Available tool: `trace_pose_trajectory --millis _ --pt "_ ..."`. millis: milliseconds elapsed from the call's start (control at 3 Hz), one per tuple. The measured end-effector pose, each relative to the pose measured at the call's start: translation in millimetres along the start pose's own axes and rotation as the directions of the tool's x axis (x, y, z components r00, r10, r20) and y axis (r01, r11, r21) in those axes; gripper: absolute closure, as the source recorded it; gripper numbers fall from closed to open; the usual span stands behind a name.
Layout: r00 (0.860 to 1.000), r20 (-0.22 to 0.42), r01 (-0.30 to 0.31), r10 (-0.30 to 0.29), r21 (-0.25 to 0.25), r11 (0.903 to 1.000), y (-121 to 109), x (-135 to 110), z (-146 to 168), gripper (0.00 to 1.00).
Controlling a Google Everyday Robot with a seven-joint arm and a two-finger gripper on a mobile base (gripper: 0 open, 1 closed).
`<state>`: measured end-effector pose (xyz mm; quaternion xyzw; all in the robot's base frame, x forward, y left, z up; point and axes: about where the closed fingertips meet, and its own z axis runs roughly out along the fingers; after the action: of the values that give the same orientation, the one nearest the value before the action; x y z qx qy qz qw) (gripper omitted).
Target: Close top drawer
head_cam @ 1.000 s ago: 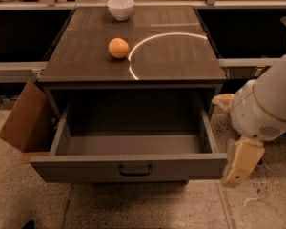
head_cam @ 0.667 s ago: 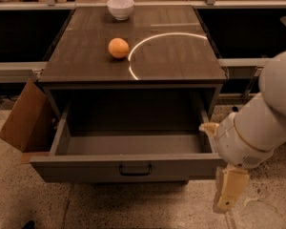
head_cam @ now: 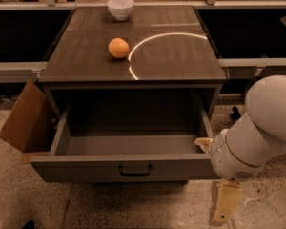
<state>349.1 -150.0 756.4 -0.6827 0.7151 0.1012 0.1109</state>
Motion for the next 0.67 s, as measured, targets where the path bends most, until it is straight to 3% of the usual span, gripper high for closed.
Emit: trace_pose_trajectory --millis 333,667 --pt "0.999 -0.004 0.032 -0.032 -0.025 0.9992 12.4 2.9 6.7 0.0" --pt "0.999 -0.005 0.047 -0.047 -0.045 0.9979 24.7 9.6 15.6 0.19"
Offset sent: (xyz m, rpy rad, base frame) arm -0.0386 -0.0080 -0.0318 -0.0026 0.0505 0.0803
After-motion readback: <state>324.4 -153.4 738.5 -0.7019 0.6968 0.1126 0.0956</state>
